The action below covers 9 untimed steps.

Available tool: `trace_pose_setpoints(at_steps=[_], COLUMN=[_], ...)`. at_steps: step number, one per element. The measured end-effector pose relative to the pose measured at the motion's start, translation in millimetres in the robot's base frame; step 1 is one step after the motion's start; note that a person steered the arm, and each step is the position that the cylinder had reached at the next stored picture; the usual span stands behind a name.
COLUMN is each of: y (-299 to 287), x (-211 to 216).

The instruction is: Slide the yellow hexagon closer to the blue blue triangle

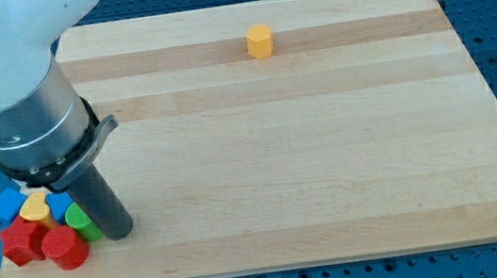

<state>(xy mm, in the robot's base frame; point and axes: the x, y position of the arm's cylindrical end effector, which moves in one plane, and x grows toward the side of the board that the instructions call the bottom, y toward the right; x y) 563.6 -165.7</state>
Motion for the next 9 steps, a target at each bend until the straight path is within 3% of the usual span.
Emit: trace_pose_setpoints(at_steps=[2,4,5,7,9], y=[101.5,105.2,135.2,282.9,293.1], x=[-29.6,-35.4,-42.6,-121.9,-142.2])
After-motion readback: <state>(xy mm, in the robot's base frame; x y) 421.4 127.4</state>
